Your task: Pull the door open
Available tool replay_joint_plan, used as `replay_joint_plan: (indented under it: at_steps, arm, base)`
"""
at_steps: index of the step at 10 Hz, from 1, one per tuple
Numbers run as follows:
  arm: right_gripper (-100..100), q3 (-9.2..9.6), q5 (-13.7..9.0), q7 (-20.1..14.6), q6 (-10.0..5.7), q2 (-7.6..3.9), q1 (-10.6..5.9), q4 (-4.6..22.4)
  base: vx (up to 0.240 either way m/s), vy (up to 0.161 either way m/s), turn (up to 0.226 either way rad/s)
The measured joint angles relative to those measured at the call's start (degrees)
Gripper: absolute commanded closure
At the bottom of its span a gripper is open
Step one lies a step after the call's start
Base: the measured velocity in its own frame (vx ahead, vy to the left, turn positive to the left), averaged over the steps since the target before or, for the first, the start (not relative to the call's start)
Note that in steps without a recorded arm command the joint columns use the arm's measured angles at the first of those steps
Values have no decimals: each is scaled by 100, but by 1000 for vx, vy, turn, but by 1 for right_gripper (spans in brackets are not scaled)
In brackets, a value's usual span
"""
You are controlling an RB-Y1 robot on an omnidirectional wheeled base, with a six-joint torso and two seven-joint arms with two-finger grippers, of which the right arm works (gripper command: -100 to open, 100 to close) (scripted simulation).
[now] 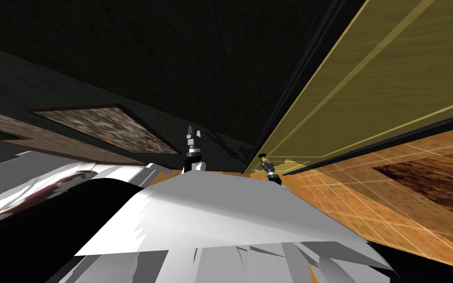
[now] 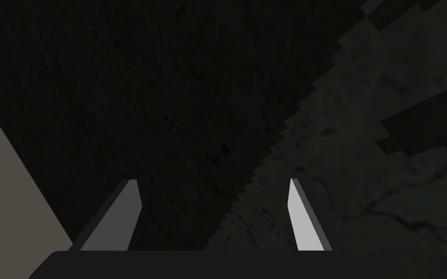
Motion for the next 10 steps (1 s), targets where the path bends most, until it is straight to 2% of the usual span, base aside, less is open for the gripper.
replay_joint_plan:
  at_steps: [10]
  arm:
    - [100,174,-399,-1181,75,-11,-49,-26]
  base:
    - [-43,-22,48]
